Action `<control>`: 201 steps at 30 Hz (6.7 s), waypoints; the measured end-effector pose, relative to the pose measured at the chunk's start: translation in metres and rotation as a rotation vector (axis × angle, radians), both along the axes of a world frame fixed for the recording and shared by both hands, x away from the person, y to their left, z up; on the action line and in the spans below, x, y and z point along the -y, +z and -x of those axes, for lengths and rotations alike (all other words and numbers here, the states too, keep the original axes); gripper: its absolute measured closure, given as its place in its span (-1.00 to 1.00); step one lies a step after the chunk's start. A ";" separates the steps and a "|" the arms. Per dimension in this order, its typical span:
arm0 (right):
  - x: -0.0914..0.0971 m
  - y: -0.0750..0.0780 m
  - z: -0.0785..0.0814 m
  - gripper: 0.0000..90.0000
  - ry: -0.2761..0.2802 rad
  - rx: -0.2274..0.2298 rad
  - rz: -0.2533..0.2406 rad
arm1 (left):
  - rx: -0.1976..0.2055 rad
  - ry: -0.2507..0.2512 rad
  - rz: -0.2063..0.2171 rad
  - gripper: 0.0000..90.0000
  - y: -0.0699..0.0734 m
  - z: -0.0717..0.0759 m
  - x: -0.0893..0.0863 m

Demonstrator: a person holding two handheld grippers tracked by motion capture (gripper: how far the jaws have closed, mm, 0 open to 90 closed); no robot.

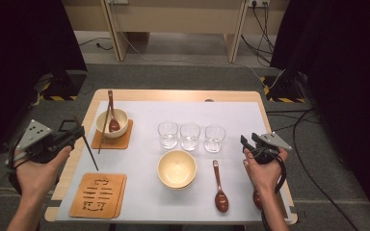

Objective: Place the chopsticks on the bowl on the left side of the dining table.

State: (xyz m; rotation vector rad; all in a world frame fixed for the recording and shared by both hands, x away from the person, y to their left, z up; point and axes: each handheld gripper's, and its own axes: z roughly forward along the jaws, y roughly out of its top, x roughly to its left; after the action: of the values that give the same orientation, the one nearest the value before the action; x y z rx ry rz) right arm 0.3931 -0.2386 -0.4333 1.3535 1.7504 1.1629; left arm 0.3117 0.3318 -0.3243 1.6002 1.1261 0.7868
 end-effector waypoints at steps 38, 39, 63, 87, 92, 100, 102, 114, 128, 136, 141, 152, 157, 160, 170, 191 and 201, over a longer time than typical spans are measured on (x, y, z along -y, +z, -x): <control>-0.002 -0.003 0.001 0.19 0.006 -0.004 -0.008 | -0.106 0.065 -0.040 0.86 -0.030 -0.122 -0.017; -0.002 -0.004 0.001 0.19 0.007 -0.004 -0.006 | -0.109 0.068 -0.036 0.86 -0.031 -0.125 -0.017; -0.004 -0.008 0.000 0.19 0.021 -0.014 0.001 | -0.283 0.238 0.007 0.85 -0.072 -0.209 -0.008; -0.005 -0.010 -0.001 0.19 0.026 -0.024 -0.001 | -0.393 0.324 0.053 0.84 -0.097 -0.226 -0.008; -0.004 -0.010 -0.001 0.19 0.028 -0.023 -0.001 | -0.405 0.327 0.058 0.84 -0.100 -0.228 -0.006; -0.003 -0.010 -0.001 0.19 0.028 -0.023 -0.001 | -0.414 0.330 0.063 0.84 -0.103 -0.230 -0.005; -0.003 -0.010 -0.001 0.19 0.028 -0.024 -0.001 | -0.421 0.329 0.065 0.83 -0.104 -0.230 -0.005; -0.003 -0.010 -0.001 0.19 0.032 -0.034 0.002 | -0.393 0.292 0.064 0.70 -0.091 -0.227 -0.003; -0.004 -0.009 -0.001 0.18 0.033 -0.035 -0.010 | -0.465 0.259 -0.047 0.42 -0.090 -0.225 0.007; -0.003 -0.010 -0.002 0.18 0.035 -0.043 -0.005 | -0.492 0.265 -0.059 0.49 -0.094 -0.225 0.007; -0.003 -0.010 -0.002 0.18 0.035 -0.042 -0.001 | -0.497 0.277 -0.054 0.59 -0.095 -0.224 0.008; -0.003 -0.011 -0.002 0.18 0.037 -0.043 -0.001 | -0.505 0.291 -0.031 0.68 -0.098 -0.224 0.010; -0.004 -0.011 -0.002 0.18 0.038 -0.045 -0.002 | -0.504 0.288 -0.023 0.67 -0.098 -0.223 0.010; -0.004 -0.011 -0.002 0.18 0.037 -0.044 -0.001 | -0.501 0.277 -0.023 0.55 -0.097 -0.221 0.009; -0.003 -0.010 -0.001 0.18 0.033 -0.046 -0.002 | -0.470 0.233 0.003 0.42 -0.084 -0.196 0.001; -0.003 -0.009 0.000 0.18 0.030 -0.043 -0.002 | -0.452 0.139 -0.052 0.90 -0.089 -0.120 -0.026; -0.004 -0.009 0.000 0.19 0.032 -0.040 -0.001 | -0.464 0.110 -0.059 0.95 -0.100 -0.103 -0.026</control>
State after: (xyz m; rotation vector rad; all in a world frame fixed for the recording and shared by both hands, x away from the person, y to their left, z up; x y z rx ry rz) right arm 0.3931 -0.2341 -0.4428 1.3626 1.8059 1.1612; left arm 0.4149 0.3582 -0.4240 1.8378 1.5405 0.5324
